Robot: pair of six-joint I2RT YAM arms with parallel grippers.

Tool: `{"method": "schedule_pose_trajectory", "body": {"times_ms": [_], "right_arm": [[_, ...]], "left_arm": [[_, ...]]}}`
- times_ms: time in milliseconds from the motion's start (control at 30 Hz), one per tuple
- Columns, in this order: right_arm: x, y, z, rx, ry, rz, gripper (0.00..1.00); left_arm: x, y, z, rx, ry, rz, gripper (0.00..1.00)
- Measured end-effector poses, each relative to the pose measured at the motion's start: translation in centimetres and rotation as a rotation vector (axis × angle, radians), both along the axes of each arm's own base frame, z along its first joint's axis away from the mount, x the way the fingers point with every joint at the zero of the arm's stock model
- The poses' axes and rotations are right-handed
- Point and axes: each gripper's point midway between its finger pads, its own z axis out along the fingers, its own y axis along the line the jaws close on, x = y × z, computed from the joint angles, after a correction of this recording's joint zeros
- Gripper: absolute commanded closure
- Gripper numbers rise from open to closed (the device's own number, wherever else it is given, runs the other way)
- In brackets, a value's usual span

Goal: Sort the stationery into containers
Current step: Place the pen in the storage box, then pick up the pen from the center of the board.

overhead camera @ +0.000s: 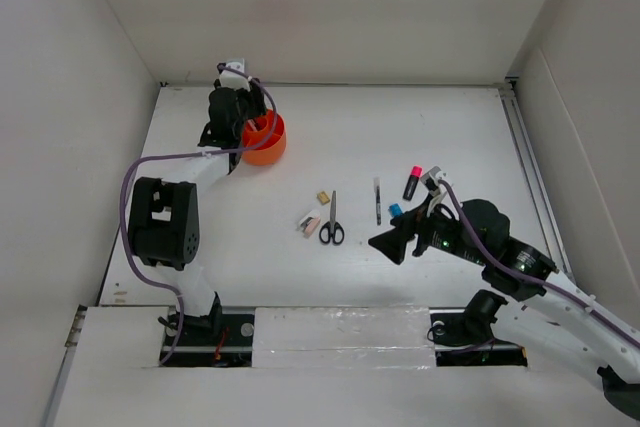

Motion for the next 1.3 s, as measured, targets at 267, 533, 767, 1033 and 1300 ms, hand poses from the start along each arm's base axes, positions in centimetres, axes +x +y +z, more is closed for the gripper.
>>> {"method": "schedule_pose_trajectory", "body": {"times_ms": [267,533,767,1033,1300], "right_arm": [[1.5,-0.2,-1.0,-0.032,0.020,-0.078,0.00],[7.4,0.0,-9.7,-0.353,0.232,-0.290,0.04],[10.4,-1.9,-13.6,-0.449,0.317,-0.393,0.34],[15.9,-2.4,-15.0,-0.484,0.356,-0.456,0.47],[17.9,-2.6,-19.2,-0.545,0.437,-0.449,0.50]], "left_arm": [[-1.1,0.1,1.6,-0.004,-0.015,0.035,0.00],[-2.9,-0.9,19.5,-0.199,-0.136,0.090,0.00],[-15.9,0.9,27.6,-0.397,-0.173,0.040,0.00],[-25.7,2.8,17.3,-0.424,-0.039,0.045,0.00],[-26.2,3.6,6.3,-0.347,0.219,0.123,0.00]]}}
